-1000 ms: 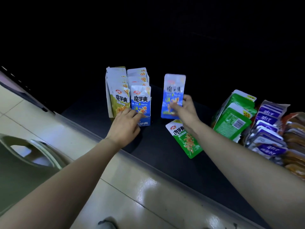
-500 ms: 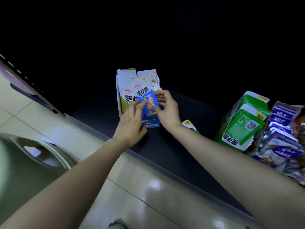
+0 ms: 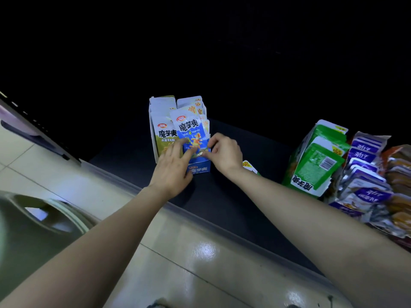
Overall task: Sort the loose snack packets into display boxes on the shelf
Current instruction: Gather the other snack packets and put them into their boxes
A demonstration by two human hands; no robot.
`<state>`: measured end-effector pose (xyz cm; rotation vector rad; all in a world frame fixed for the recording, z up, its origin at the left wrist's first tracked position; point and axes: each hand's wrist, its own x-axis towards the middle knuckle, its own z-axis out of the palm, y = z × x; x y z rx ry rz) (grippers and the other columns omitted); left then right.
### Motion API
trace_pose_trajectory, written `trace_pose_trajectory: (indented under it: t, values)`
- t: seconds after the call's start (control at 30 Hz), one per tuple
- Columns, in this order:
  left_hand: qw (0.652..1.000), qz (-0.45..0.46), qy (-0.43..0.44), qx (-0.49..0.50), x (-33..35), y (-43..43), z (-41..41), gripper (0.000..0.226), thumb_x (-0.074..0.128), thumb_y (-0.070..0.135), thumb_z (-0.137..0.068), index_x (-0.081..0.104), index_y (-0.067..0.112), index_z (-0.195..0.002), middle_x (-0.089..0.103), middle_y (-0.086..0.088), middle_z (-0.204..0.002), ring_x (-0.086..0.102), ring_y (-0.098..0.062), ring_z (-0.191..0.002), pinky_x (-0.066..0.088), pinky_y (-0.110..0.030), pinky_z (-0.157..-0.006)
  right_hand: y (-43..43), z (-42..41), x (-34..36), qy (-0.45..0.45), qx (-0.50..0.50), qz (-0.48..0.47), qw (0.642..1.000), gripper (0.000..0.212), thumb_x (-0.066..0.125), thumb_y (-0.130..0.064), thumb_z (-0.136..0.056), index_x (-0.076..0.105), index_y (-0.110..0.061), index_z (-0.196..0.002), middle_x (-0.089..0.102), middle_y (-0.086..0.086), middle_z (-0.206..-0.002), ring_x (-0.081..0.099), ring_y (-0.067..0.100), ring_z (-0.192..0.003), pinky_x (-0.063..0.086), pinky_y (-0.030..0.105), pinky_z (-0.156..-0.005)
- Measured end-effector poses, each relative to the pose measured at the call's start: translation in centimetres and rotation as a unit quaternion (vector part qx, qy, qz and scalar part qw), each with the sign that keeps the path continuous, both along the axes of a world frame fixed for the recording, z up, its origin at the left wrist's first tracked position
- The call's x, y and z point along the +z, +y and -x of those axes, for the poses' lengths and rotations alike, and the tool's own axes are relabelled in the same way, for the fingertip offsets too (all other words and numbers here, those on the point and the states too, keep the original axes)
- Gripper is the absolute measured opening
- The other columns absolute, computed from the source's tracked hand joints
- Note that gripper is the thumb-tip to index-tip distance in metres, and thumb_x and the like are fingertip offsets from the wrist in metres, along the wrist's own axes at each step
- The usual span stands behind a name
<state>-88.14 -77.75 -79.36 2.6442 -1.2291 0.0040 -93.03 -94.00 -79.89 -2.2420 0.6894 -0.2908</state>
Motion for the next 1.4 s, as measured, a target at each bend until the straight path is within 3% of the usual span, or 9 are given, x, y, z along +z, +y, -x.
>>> trace_pose_trajectory:
  t: [0.2,0.4,0.57,0.67,0.77,0.97,1.07,1.23,1.4]
  values:
    - [0.998,0.010,-0.056,-0.016,0.4,-0.9,0.2,0.045,0.070,0.009,-0.072,0.063,0.007,-0.117,0.052,-0.020,-0.126,0.051,-0.040,-0.110,0.046,-0.046,-0.087,-2.2,2.3,0.3,-0.063,-0.005,0.046,0.997,0.007,0.065,-0.022,-0.086,0.060,-0.020,-0.091,0.061,-0.003,-0.083,0.059,0.016,-0.077,0.051,0.035,-0.068]
    - [0.984,0.056,-0.057,-0.158,0.9,-4.7,1.6,0.032,0.065,0.008,-0.075,0.066,0.011,-0.107,0.057,-0.011,-0.103,0.054,-0.033,-0.096,0.046,-0.045,-0.086,-5.1,6.1,-0.8,0.318,-0.029,0.052,0.946,0.074,0.072,-0.022,-0.083,0.026,-0.009,-0.140,0.034,0.015,-0.141,0.036,0.033,-0.129,0.041,0.043,-0.098]
    - [0.973,-0.183,-0.053,-0.129,0.2,-7.5,3.2,0.059,0.049,0.030,-0.095,0.030,0.021,-0.151,0.020,-0.011,-0.160,0.014,-0.030,-0.147,0.012,-0.043,-0.120,-4.3,8.1,-2.7,0.396,0.005,0.126,0.910,0.090,0.084,-0.025,-0.074,0.025,-0.004,-0.139,0.036,0.016,-0.137,0.037,0.033,-0.127,0.043,0.036,-0.096]
    - [0.970,-0.221,-0.067,-0.083,0.5,-8.1,3.1,0.058,0.044,0.035,-0.098,0.027,0.019,-0.151,0.015,-0.011,-0.161,0.010,-0.028,-0.149,0.010,-0.042,-0.120,-5.5,8.8,-2.0,0.360,0.017,0.056,0.931,0.066,0.076,-0.021,-0.082,0.036,-0.002,-0.131,0.052,0.016,-0.129,0.052,0.032,-0.119,0.047,0.036,-0.089]
    - [0.992,-0.105,-0.038,-0.058,0.7,-8.6,2.8,0.049,0.049,0.025,-0.095,0.043,0.014,-0.143,0.038,-0.012,-0.149,0.030,-0.030,-0.139,0.024,-0.045,-0.110,-6.5,9.3,0.4,0.210,0.043,-0.010,0.977,0.038,0.065,-0.013,-0.089,0.049,-0.002,-0.121,0.060,0.016,-0.124,0.058,0.031,-0.112,0.046,0.033,-0.088]
    - [0.990,0.142,-0.008,-0.018,1.9,-12.5,4.1,0.045,0.057,0.010,-0.086,0.051,0.001,-0.130,0.055,-0.022,-0.120,0.048,-0.040,-0.111,0.039,-0.050,-0.093,-11.3,13.0,7.5,-0.105,-0.041,-0.079,0.991,0.037,0.059,-0.012,-0.096,0.050,-0.006,-0.131,0.059,-0.001,-0.120,0.054,0.011,-0.112,0.043,0.013,-0.090]
    - [0.982,0.150,0.054,-0.107,2.2,-14.9,6.3,0.047,0.056,0.011,-0.090,0.048,0.008,-0.136,0.052,-0.017,-0.128,0.046,-0.035,-0.117,0.038,-0.044,-0.098,-13.8,16.9,8.5,-0.167,-0.104,-0.048,0.979,0.037,0.058,-0.005,-0.095,0.049,-0.006,-0.130,0.059,0.000,-0.115,0.056,0.014,-0.108,0.046,0.025,-0.093]
    - [0.948,0.022,0.210,-0.239,1.2,-17.8,10.9,0.070,0.054,0.021,-0.096,0.016,0.016,-0.155,0.028,-0.008,-0.155,0.032,-0.026,-0.139,0.030,-0.037,-0.113,-15.5,20.7,6.2,-0.104,-0.157,-0.012,0.982,0.035,0.058,-0.004,-0.094,0.052,-0.002,-0.128,0.062,0.019,-0.116,0.058,0.027,-0.103,0.047,0.041,-0.087]
    - [0.950,0.010,0.212,-0.227,1.0,-18.5,12.3,0.079,0.056,0.022,-0.096,0.006,0.010,-0.155,0.029,-0.011,-0.153,0.035,-0.026,-0.137,0.034,-0.036,-0.110,-15.4,20.6,4.1,-0.015,-0.146,0.029,0.989,0.042,0.067,-0.004,-0.087,0.048,-0.008,-0.124,0.059,0.007,-0.106,0.060,0.023,-0.094,0.051,0.037,-0.083]
